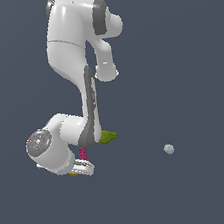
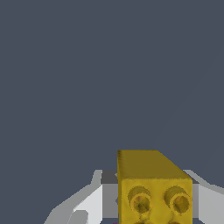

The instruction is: Pick up a designated object from a clutter of objects.

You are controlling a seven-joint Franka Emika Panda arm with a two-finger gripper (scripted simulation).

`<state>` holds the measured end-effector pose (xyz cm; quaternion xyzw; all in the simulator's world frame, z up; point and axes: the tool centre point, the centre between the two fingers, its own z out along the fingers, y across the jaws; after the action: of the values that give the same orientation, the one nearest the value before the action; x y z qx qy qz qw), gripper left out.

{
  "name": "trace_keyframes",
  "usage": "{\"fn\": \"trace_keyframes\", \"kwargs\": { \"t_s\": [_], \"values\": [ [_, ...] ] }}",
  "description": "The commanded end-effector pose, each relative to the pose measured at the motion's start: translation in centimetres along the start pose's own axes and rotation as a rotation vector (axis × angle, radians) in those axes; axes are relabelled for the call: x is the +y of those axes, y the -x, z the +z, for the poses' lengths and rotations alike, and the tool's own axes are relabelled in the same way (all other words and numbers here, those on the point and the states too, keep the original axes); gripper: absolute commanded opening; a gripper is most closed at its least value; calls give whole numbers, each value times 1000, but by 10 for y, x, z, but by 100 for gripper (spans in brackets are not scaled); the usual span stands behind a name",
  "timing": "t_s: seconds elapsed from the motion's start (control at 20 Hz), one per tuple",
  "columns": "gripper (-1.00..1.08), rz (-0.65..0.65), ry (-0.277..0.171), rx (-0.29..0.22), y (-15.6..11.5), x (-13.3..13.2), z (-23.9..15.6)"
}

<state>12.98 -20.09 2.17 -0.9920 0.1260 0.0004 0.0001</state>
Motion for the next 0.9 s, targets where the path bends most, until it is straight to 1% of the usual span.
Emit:
{"fn": "trace_keyframes", "kwargs": {
  "t_s": [0.0, 0.45, 0.85],
  "values": [
    [-100, 0, 0, 1, 0, 0, 0],
    [-100, 0, 0, 1, 1, -1, -2],
    [-100, 0, 0, 1, 15, -13, -16]
  ]
}}
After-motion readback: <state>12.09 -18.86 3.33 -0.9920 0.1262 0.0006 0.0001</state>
